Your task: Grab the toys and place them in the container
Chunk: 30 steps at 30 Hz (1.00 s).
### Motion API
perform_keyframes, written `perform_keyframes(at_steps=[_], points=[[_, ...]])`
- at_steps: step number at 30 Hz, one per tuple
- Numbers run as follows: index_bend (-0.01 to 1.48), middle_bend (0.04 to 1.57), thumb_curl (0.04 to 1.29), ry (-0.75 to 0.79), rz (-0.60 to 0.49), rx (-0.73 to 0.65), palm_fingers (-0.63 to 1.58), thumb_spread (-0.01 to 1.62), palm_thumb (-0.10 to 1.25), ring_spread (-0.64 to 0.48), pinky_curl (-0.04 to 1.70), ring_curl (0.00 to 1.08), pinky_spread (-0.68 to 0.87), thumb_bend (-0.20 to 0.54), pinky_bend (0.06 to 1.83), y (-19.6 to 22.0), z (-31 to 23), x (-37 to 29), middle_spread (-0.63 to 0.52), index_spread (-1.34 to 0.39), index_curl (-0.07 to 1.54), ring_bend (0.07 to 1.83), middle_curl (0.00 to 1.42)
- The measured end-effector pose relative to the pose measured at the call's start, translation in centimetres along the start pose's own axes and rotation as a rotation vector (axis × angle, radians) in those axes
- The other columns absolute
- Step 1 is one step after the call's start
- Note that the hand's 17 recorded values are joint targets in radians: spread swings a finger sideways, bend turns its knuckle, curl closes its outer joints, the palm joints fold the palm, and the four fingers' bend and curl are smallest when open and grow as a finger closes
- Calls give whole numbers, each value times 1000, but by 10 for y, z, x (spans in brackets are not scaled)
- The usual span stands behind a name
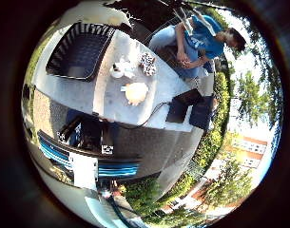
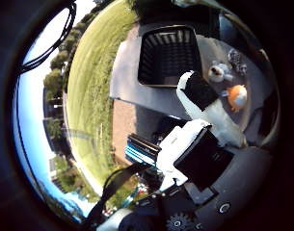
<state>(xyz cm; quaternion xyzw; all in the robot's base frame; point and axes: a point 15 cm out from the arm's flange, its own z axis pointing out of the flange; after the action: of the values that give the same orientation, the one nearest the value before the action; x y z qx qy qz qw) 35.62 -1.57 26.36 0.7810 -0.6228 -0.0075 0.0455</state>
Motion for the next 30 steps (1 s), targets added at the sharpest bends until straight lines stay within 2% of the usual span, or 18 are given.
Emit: perform_keyframes(at_steps=[8, 14, 17, 18, 22, 26, 30], points=[[132, 191, 340, 29, 95, -51, 293, 1213, 546, 288, 152, 277, 525, -41, 707, -37, 18, 92, 12, -143, 386, 502, 387], [139, 188, 316, 6, 195, -86, 242, 1197, 484, 291, 154, 282, 517, -34, 755, -47, 80, 160, 40, -93, 336, 493, 380], [144, 183, 292, -9, 255, -105, 227, 1150, 383, 300, 155, 285, 518, -67, 774, -42, 119, 190, 59, -77, 320, 495, 376], [140, 185, 284, -13, 261, -109, 219, 1115, 329, 304, 155, 287, 517, -78, 782, -43, 129, 194, 66, -69, 313, 498, 374], [138, 184, 276, -40, 274, -150, 199, 1077, 281, 313, 157, 292, 518, -54, 802, -38, 173, 201, 92, -48, 298, 502, 370], [146, 188, 278, -53, 268, -168, 194, 1055, 270, 318, 156, 296, 517, -38, 817, -45, 205, 203, 109, -34, 285, 508, 366], [151, 189, 288, -63, 259, -181, 196, 1051, 315, 321, 150, 299, 516, -20, 824, -52, 236, 201, 118, -15, 273, 515, 365]])
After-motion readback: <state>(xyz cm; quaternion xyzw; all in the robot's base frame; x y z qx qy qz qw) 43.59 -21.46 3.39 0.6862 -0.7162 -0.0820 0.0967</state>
